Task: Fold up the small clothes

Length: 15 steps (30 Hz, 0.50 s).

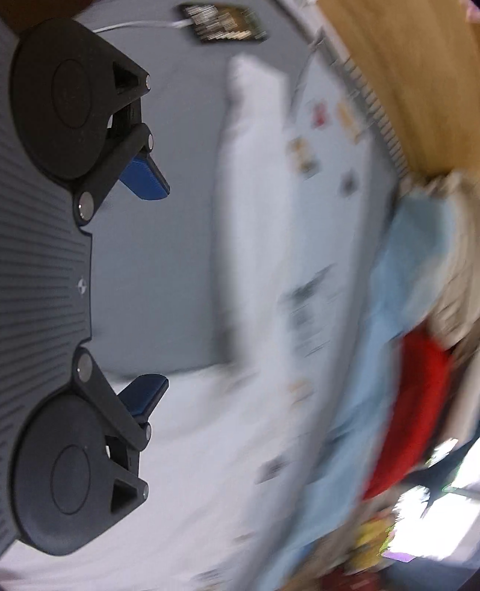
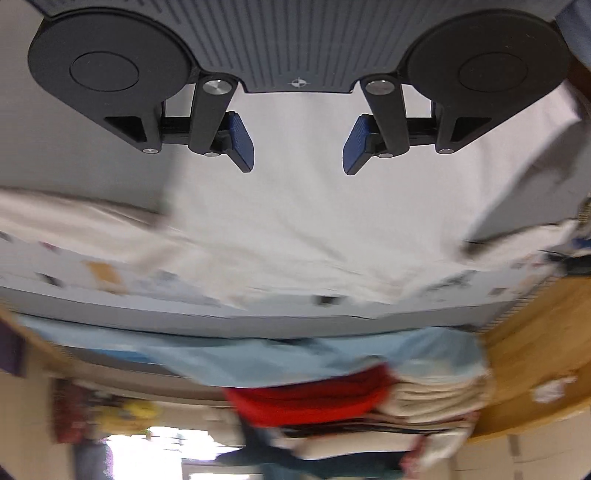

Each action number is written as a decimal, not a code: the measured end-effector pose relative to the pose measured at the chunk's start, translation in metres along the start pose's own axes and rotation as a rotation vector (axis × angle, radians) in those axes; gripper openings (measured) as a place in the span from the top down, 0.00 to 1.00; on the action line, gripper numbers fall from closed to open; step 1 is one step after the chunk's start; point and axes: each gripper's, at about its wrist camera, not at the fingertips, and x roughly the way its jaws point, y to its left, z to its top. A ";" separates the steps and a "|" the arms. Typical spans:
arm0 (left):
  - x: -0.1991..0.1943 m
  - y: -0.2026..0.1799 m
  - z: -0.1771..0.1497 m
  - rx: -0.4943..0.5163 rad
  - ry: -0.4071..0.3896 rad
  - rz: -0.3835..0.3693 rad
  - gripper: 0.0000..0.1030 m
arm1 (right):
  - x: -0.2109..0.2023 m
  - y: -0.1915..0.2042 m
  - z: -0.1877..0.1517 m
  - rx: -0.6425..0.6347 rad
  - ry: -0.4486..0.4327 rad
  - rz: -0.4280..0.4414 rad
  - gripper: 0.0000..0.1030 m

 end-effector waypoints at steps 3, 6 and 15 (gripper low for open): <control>-0.006 -0.019 -0.039 0.063 0.115 -0.036 0.02 | -0.016 -0.022 -0.024 0.057 0.005 -0.060 0.46; -0.016 -0.029 -0.058 0.109 0.104 -0.017 0.02 | -0.024 -0.037 -0.044 0.085 0.050 -0.085 0.46; -0.034 -0.021 -0.093 0.072 0.172 0.032 0.02 | -0.039 -0.062 -0.078 0.249 0.120 -0.053 0.46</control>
